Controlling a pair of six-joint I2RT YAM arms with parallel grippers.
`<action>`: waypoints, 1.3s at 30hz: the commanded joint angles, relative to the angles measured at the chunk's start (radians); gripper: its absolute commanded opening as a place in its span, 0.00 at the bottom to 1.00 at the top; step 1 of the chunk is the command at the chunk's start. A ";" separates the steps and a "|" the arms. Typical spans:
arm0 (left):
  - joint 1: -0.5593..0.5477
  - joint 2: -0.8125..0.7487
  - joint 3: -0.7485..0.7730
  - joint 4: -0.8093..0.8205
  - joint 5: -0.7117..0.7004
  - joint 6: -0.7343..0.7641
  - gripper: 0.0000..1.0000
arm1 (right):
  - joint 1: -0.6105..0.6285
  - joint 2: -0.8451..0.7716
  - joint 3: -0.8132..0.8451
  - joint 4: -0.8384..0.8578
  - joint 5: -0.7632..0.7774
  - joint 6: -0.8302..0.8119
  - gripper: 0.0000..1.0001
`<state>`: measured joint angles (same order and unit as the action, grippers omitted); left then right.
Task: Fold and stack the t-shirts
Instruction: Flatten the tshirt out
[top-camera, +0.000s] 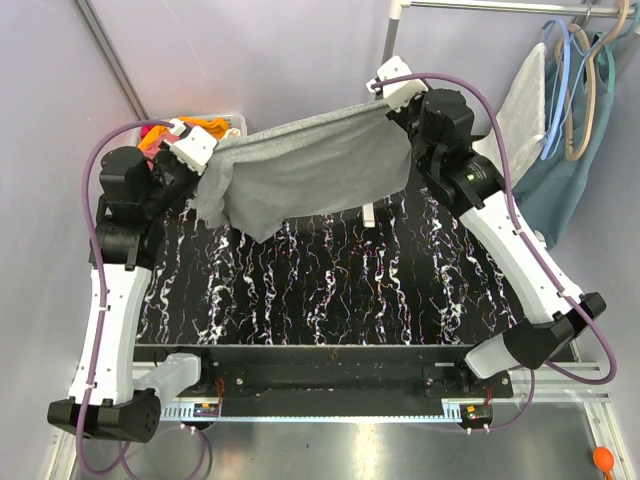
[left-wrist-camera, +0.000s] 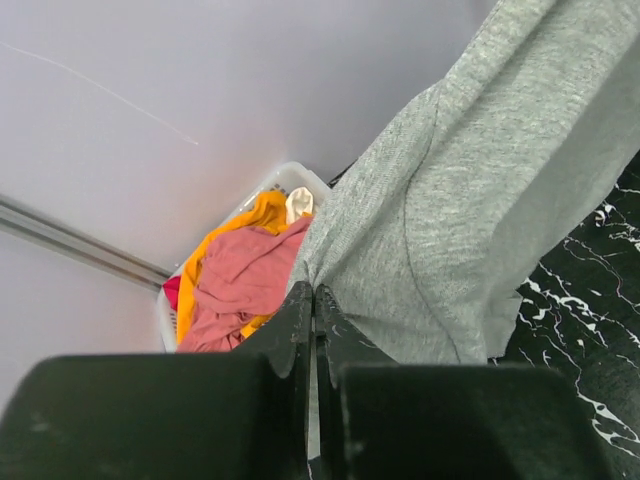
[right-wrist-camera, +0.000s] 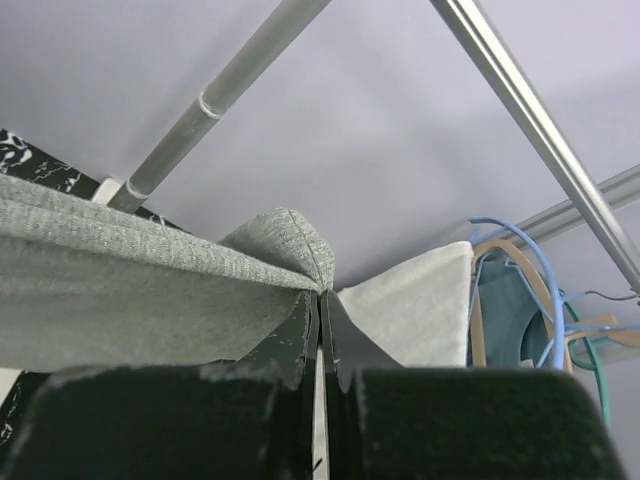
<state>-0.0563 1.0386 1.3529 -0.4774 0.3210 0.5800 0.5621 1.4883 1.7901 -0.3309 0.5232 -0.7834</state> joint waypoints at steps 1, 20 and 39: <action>0.004 -0.025 0.064 0.027 -0.043 0.020 0.01 | -0.018 -0.039 0.042 0.047 0.115 -0.048 0.00; -0.017 -0.058 0.274 -0.092 -0.106 -0.025 0.00 | -0.019 -0.218 0.006 -0.013 0.106 -0.016 0.00; -0.017 0.316 0.626 0.071 -0.293 -0.086 0.00 | -0.261 0.056 0.291 0.044 -0.103 -0.096 0.00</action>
<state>-0.1070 1.3602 1.8484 -0.4839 0.2188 0.4713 0.3569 1.5333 1.9228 -0.2794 0.3206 -0.8352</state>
